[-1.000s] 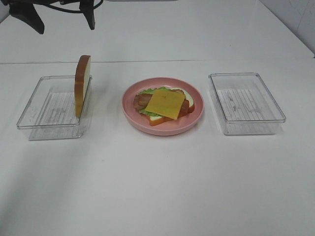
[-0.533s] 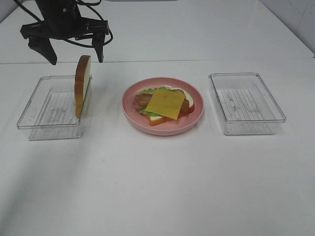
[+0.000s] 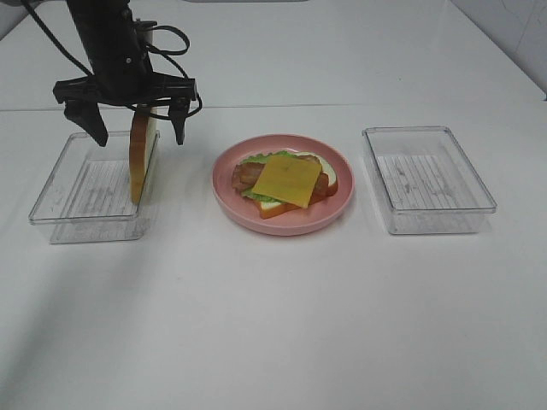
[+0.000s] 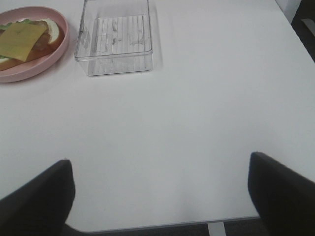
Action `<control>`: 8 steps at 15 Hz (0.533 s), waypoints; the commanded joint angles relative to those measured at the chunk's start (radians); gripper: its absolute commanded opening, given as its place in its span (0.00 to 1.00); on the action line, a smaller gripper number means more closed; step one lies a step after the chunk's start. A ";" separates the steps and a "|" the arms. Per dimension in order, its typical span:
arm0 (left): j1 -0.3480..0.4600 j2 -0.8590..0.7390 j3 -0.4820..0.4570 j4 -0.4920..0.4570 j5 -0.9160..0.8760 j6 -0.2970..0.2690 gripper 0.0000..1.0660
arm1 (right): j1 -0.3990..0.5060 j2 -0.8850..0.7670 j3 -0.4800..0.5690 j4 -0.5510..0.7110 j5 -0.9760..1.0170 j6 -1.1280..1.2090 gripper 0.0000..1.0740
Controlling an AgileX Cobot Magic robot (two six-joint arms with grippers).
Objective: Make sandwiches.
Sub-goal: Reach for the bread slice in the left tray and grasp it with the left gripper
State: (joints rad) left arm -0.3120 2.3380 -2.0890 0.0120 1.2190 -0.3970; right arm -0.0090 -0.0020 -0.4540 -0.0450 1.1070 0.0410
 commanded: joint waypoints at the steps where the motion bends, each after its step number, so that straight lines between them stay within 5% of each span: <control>1: 0.001 0.006 0.007 0.026 -0.011 -0.043 0.80 | -0.006 -0.034 0.004 0.005 -0.009 -0.007 0.85; 3: 0.001 0.007 0.007 0.050 -0.019 -0.091 0.57 | -0.006 -0.034 0.004 0.005 -0.009 -0.007 0.85; 4: 0.001 0.007 0.007 0.061 -0.028 -0.096 0.31 | -0.006 -0.034 0.004 0.005 -0.009 -0.007 0.85; 6: 0.001 0.007 0.007 0.065 -0.053 -0.108 0.02 | -0.006 -0.034 0.004 0.005 -0.009 -0.007 0.85; 8: -0.002 0.004 0.007 0.063 -0.046 -0.109 0.00 | -0.006 -0.034 0.004 0.005 -0.009 -0.007 0.85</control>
State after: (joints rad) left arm -0.3120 2.3460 -2.0890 0.0740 1.1870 -0.4960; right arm -0.0090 -0.0020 -0.4540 -0.0450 1.1070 0.0410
